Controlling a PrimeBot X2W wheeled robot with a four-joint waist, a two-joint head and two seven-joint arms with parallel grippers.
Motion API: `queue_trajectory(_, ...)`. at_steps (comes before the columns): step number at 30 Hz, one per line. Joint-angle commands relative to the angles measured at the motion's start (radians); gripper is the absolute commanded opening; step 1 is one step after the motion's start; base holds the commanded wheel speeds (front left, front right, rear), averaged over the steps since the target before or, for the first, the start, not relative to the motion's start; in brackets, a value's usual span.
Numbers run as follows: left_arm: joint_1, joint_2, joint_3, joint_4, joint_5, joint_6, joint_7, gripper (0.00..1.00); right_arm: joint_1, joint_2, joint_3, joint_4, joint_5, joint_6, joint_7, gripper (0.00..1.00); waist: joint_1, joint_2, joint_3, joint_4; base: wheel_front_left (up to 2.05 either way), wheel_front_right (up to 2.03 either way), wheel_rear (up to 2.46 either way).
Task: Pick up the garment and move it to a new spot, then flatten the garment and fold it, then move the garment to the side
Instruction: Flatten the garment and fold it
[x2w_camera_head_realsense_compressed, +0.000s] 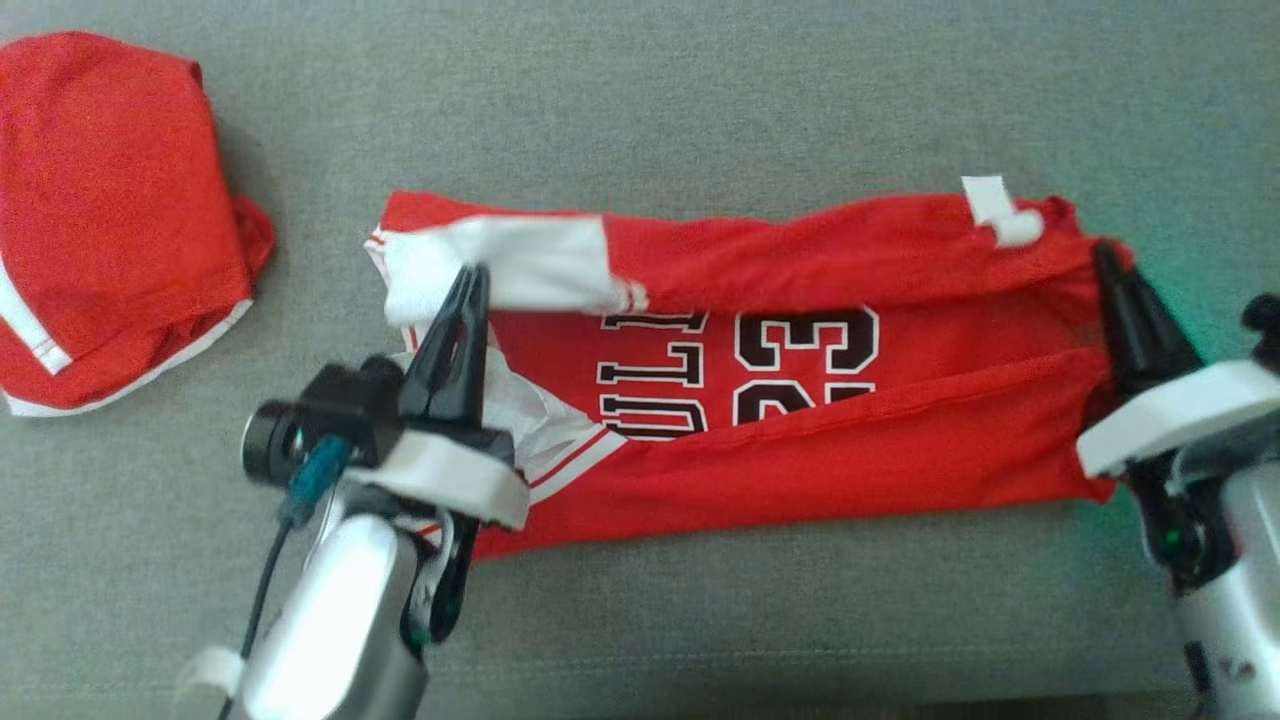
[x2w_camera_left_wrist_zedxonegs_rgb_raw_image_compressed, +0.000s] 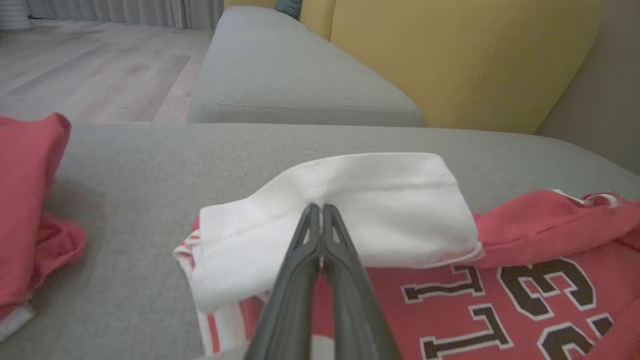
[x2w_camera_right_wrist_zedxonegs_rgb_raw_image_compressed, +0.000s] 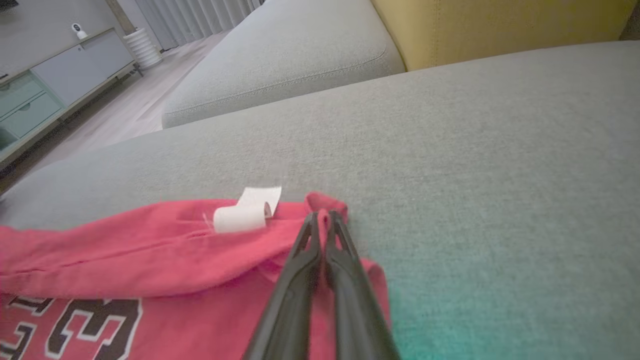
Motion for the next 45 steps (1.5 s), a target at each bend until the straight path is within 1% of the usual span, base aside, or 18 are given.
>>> queue_trajectory(1, 0.012, 0.017, 0.047, -0.044, 0.005, 0.013, -0.005, 0.0, 0.036, 0.004, 0.003, -0.056, -0.019, -0.001, 0.009, 0.0, 0.0, 0.0, -0.007, -0.003, 0.0, 0.0, 0.0)
queue_trajectory(7, 0.098, 0.003, 0.045, -0.019, -0.008, 0.003, -0.005, 0.0, 0.118, 0.04, -0.034, -0.115, -0.072, -0.001, 0.048, 0.0, 0.0, 0.0, -0.024, -0.004, 0.0, 0.0, 0.0)
queue_trajectory(8, 0.107, 0.001, 0.044, -0.009, -0.014, 0.0, -0.005, 0.0, 0.129, 0.047, -0.04, -0.122, -0.08, -0.001, 0.055, 0.11, 0.0, 0.0, -0.026, -0.005, 0.0, 0.0, 0.0)
queue_trajectory(9, 0.116, -0.002, 0.043, 0.008, -0.021, -0.001, -0.005, 0.04, 0.141, 0.051, -0.045, -0.128, -0.092, -0.001, 0.063, 0.25, 0.0, 0.0, -0.03, -0.005, 0.0, 0.0, 0.0)
queue_trajectory(10, 0.122, -0.005, 0.045, 0.021, -0.03, 0.0, -0.005, 0.35, 0.151, 0.056, -0.05, -0.136, -0.104, -0.001, 0.068, 0.74, 0.0, 0.0, -0.034, -0.005, 0.0, 0.0, 0.0)
queue_trajectory(11, 0.128, -0.007, 0.045, 0.034, -0.037, 0.001, -0.005, 0.88, 0.162, 0.062, -0.058, -0.144, -0.115, -0.001, 0.07, 1.0, 0.0, 0.0, -0.037, -0.006, 0.0, 0.0, 0.0)
queue_trajectory(12, 0.132, -0.009, 0.045, 0.047, -0.042, 0.003, -0.005, 1.0, 0.172, 0.067, -0.066, -0.152, -0.128, -0.001, 0.072, 1.0, 0.0, 0.0, -0.041, -0.005, 0.0, 0.0, 0.0)
queue_trajectory(15, 0.145, -0.01, 0.046, 0.063, -0.05, 0.006, -0.005, 1.0, 0.206, 0.082, -0.086, -0.186, -0.175, -0.001, 0.067, 1.0, 0.0, 0.0, -0.057, -0.005, 0.0, 0.0, 0.0)
queue_trajectory(18, 0.153, -0.004, 0.054, 0.045, -0.048, 0.014, -0.005, 1.0, 0.242, 0.091, -0.104, -0.244, -0.239, -0.001, 0.051, 1.0, 0.0, 0.0, -0.071, -0.002, 0.0, 0.0, 0.0)
queue_trajectory(19, 0.153, -0.004, 0.054, 0.045, -0.048, 0.014, -0.005, 1.0, 0.242, 0.091, -0.104, -0.244, -0.239, -0.001, 0.051, 1.0, 0.0, 0.0, -0.071, -0.002, 0.0, 0.0, 0.0)
queue_trajectory(23, 0.159, 0.014, 0.081, -0.014, -0.036, 0.035, -0.005, 1.0, 0.269, 0.119, -0.123, -0.342, -0.301, -0.001, 0.03, 1.0, 0.0, 0.0, -0.088, -0.003, 0.0, 0.0, 0.0)
queue_trajectory(29, 0.161, 0.049, 0.119, -0.089, -0.021, 0.066, -0.005, 1.0, 0.267, 0.151, -0.124, -0.44, -0.333, -0.001, 0.031, 1.0, 0.0, 0.0, -0.115, -0.012, 0.0, 0.0, 0.0)
queue_trajectory(36, 0.17, 0.087, 0.147, -0.143, -0.015, 0.094, 0.012, 1.0, 0.288, 0.174, -0.121, -0.487, -0.351, -0.001, 0.05, 1.0, 0.0, 0.0, -0.136, -0.016, 0.0, 0.0, 0.0)
queue_trajectory(45, 0.19, 0.098, 0.15, -0.156, -0.02, 0.108, 0.025, 1.0, 0.313, 0.19, -0.128, -0.487, -0.348, -0.001, 0.059, 1.0, 0.0, 0.0, -0.149, -0.018, 0.0, 0.0, 0.0)
